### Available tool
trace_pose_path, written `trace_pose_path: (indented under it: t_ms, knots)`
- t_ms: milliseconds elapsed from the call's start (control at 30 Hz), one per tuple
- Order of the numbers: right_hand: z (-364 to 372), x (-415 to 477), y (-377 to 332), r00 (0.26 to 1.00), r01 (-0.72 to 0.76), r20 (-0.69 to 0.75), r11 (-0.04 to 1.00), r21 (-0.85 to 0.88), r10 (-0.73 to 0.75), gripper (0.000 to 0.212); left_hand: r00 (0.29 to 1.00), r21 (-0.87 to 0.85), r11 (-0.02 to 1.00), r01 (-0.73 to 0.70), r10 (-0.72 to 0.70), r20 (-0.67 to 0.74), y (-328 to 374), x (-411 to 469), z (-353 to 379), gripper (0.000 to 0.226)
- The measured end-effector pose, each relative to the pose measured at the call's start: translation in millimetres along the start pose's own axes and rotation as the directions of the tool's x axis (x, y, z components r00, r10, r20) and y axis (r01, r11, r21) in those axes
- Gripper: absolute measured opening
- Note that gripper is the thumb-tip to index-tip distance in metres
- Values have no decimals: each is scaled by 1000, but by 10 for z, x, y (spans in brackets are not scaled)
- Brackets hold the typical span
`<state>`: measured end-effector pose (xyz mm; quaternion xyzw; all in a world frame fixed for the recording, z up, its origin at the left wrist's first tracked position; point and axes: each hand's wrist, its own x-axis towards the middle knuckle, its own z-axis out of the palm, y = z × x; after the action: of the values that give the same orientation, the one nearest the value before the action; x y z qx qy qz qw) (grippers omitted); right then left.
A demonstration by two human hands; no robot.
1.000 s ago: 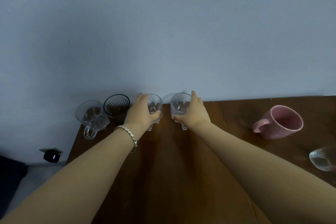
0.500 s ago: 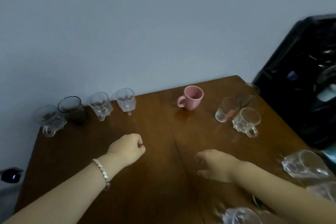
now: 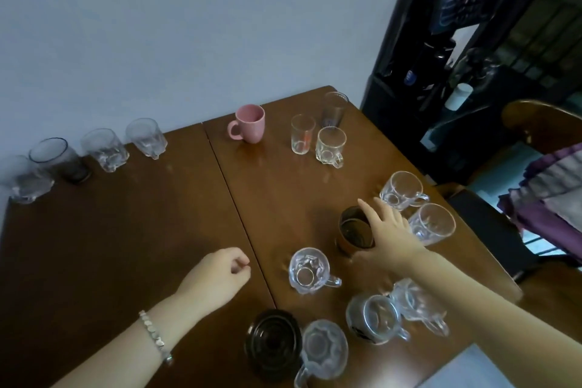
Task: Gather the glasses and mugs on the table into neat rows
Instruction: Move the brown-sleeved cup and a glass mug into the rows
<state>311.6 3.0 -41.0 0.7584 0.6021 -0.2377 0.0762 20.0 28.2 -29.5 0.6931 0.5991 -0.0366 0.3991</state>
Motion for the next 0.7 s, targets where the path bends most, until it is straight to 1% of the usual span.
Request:
trace_pose_path:
  t_ms: [33,100,200,267,333,400,467,533,600,700]
  knots:
    - [34,88,25,1000,-3,23,1000,-1,3,109,1000,-10,1000,17,-18,-10,54,-35,55,28]
    - [106,246,43,997,11,75,1000,28,-13,115,998,-28,998,48,-49,-26,153,-86,166,29]
    - [179,366,100,997,60,51,996,62,-63,109,994,-45,995,93,-95,-59,331,-96,355,36]
    - [194,379,175,997,72,27,992,105,-76,105,988,-19,993,114,-115,-107,463,-36,497,48]
    - [194,351,262,997,67,13,984,168,-70,105,983,35,990,135,-129,-134,621,70,652,65]
    - [168,295,356,998,58,-14,969,239,-56,107,981,84,981,173,-165,-102,791,222,819,83]
    - [97,215,423,997,64,-52,955,291,-51,109,973,115,966,231,-225,-58,921,383,968,96]
    - [-3,148,476,993,94,-91,950,299,-69,110,956,165,942,292,-290,-40,991,514,1083,97]
    - [-118,93,503,989,124,-107,952,279,-97,112,945,184,927,326,-321,-55,1003,584,1138,89]
    - [-265,21,449,984,168,-107,954,248,-145,114,954,83,952,294,-288,-86,914,532,1097,77]
